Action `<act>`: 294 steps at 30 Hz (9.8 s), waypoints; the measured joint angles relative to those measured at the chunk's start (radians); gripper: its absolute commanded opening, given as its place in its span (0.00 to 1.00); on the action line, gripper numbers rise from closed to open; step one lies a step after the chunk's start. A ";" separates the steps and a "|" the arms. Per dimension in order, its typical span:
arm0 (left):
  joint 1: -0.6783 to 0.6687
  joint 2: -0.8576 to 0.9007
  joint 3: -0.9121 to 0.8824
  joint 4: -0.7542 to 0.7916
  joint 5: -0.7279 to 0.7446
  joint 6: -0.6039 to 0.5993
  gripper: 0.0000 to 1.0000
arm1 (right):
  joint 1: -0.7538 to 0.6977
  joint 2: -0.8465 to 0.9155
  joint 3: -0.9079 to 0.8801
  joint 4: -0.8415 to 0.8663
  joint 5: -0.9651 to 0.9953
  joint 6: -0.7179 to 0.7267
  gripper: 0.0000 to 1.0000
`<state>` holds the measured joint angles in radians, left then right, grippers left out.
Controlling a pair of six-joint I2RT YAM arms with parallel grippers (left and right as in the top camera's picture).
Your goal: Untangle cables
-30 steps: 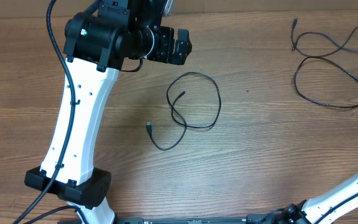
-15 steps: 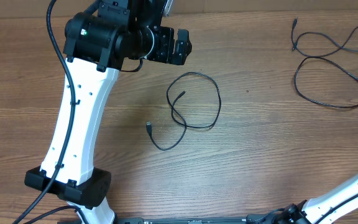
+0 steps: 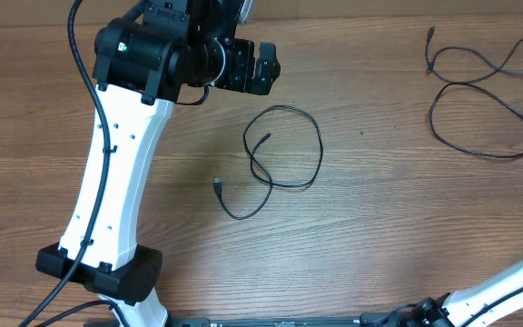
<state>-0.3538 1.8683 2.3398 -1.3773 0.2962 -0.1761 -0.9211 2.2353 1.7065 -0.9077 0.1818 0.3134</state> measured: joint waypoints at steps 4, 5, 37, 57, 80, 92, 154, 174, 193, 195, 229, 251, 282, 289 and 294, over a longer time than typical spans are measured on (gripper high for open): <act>0.000 0.000 0.000 0.000 0.000 0.000 1.00 | 0.000 0.000 -0.019 0.028 -0.002 0.000 0.33; 0.000 0.000 0.000 0.000 0.000 0.000 1.00 | 0.000 0.000 -0.026 0.036 -0.006 0.000 0.33; 0.000 0.000 0.000 0.022 0.000 0.000 1.00 | 0.002 0.003 0.306 -0.094 -0.178 0.000 0.04; 0.000 0.000 0.000 0.023 0.000 0.000 1.00 | 0.038 0.002 0.317 -0.106 -0.277 -0.054 0.29; 0.000 0.000 0.000 0.019 0.000 -0.005 1.00 | 0.035 0.097 0.201 0.019 -0.032 -0.053 0.47; 0.000 0.000 0.000 0.019 0.000 -0.005 1.00 | 0.031 0.101 0.150 0.065 -0.021 -0.058 0.30; 0.000 0.000 0.000 0.042 0.000 -0.005 1.00 | 0.207 0.070 0.266 -0.087 -0.199 0.039 0.50; 0.000 0.000 0.000 0.042 0.000 -0.005 1.00 | 0.195 0.079 0.135 0.001 -0.185 0.057 0.04; 0.000 0.000 0.000 0.046 0.000 -0.005 1.00 | 0.137 0.053 0.354 -0.070 -0.259 0.038 0.04; 0.000 0.000 0.000 0.046 0.000 -0.005 1.00 | 0.147 0.053 0.354 -0.055 -0.280 0.021 0.04; 0.000 0.000 0.000 0.039 0.000 -0.005 1.00 | 0.307 0.053 0.353 -0.020 -0.097 -0.103 0.63; 0.000 0.000 0.000 0.039 0.000 -0.005 1.00 | 0.307 0.036 0.349 -0.123 -0.311 -0.045 1.00; 0.000 0.000 0.000 0.032 0.000 -0.004 1.00 | 0.673 -0.044 -0.011 0.138 -0.226 -0.185 0.47; 0.000 0.000 0.000 0.039 0.000 -0.004 1.00 | 0.673 -0.044 -0.015 0.186 -0.226 -0.185 0.33; 0.000 0.000 0.000 0.038 0.000 -0.004 1.00 | 0.673 -0.044 -0.015 0.204 -0.226 -0.183 0.35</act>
<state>-0.3538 1.8683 2.3398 -1.3392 0.2962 -0.1802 -0.2478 2.1910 1.6913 -0.7033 -0.0441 0.1307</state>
